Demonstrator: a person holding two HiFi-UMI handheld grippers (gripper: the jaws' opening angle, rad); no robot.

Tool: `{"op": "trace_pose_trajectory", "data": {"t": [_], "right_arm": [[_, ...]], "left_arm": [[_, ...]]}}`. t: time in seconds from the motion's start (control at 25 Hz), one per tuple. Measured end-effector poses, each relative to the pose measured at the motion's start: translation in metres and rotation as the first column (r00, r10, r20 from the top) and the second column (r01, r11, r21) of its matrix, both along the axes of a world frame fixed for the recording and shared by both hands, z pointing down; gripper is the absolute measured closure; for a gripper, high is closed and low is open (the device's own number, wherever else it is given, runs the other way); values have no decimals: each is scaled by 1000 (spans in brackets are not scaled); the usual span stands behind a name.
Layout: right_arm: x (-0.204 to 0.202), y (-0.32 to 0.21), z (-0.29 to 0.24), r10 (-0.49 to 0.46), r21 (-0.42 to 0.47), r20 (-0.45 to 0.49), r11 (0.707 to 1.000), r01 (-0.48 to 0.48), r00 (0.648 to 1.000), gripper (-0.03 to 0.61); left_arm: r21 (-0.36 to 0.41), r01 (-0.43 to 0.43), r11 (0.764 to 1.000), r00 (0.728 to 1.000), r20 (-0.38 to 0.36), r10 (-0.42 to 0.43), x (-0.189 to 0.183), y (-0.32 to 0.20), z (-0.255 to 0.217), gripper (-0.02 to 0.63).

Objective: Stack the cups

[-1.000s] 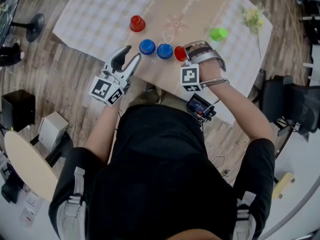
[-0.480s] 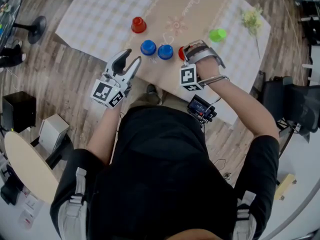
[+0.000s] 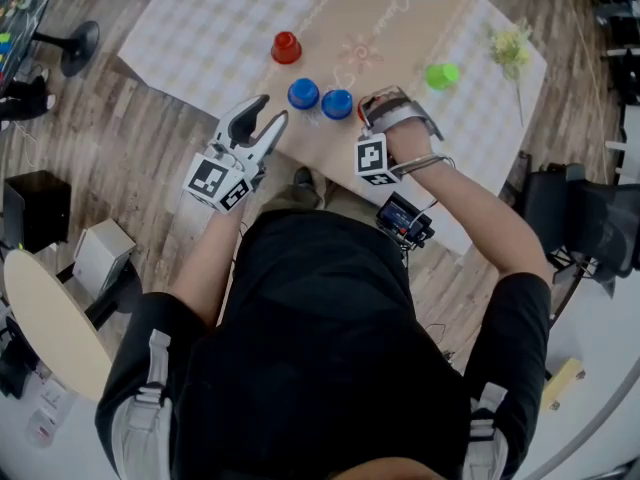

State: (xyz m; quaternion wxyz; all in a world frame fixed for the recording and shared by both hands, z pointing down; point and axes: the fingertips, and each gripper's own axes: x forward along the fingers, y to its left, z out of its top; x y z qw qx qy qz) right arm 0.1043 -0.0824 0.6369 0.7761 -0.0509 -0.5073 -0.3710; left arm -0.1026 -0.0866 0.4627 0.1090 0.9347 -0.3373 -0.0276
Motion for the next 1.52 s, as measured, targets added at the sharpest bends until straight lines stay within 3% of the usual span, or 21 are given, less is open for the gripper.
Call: {"op": "trace_pose_trajectory", "data": {"t": [0.28, 0.4, 0.48, 0.56, 0.6, 0.64, 0.68, 0.8, 0.88, 0.92, 1.04, 1.12, 1.2, 1.32, 1.4, 1.52], "right_arm": [[-3, 3, -3, 25, -50, 64, 999, -21, 998, 267], [-8, 4, -19, 51, -72, 139, 997, -41, 989, 241], [-16, 6, -39, 86, -100, 239, 993, -63, 967, 235], [-24, 9, -67, 171, -158, 384, 980, -118, 907, 233], [-28, 8, -83, 231, -198, 470, 968, -153, 852, 233], [-33, 5, -102, 296, -244, 560, 952, -187, 774, 233], [-38, -1, -123, 361, -295, 647, 931, -216, 671, 233], [-45, -33, -187, 506, -445, 817, 859, -255, 278, 238], [-42, -62, -223, 533, -508, 846, 822, -257, 34, 238], [-38, -77, -237, 531, -530, 844, 808, -257, -71, 236], [-23, -126, -263, 497, -588, 797, 769, -252, -344, 232], [-13, -156, -268, 475, -644, 722, 727, -238, -503, 238], [-5, -187, -266, 454, -697, 638, 683, -217, -622, 238], [3, -236, -248, 423, -755, 547, 622, -207, -722, 238], [9, -270, -228, 404, -774, 535, 585, -240, -742, 241], [17, -322, -189, 396, -794, 544, 527, -302, -740, 245]], "left_arm": [[-8, 1, 1000, 1000, -9, -1, 1, 2, 1, 453], [-14, 3, 1000, 1000, -16, -3, 2, 1, 1, 453], [-15, 3, 1000, 1000, -16, -3, 3, 0, -1, 453], [-15, 4, 1000, 1000, -16, -4, 3, -1, -4, 453], [-12, 4, 1000, 1000, -15, -4, 3, -2, -5, 453], [-7, 3, 1000, 1000, -14, -3, 3, -4, -7, 453], [0, 1, 1000, 1000, -14, -1, 3, -6, -8, 453], [18, -1, 1000, 1000, -15, 1, 3, -12, -16, 453], [32, 2, 999, 1000, -12, -2, 2, -16, -23, 453], [38, 6, 999, 1000, -12, -6, 2, -18, -28, 453], [63, 28, 998, 1000, -15, -28, -5, -28, -41, 453], [73, 51, 996, 999, -20, -50, -12, -36, -50, 453], [82, 70, 994, 997, -23, -69, -17, -45, -61, 453], [93, 91, 991, 996, -11, -90, -24, -60, -69, 453], [87, 107, 991, 994, -6, -107, -28, -71, -67, 453], [67, 126, 990, 992, 5, -127, -31, -88, -59, 453]]}}
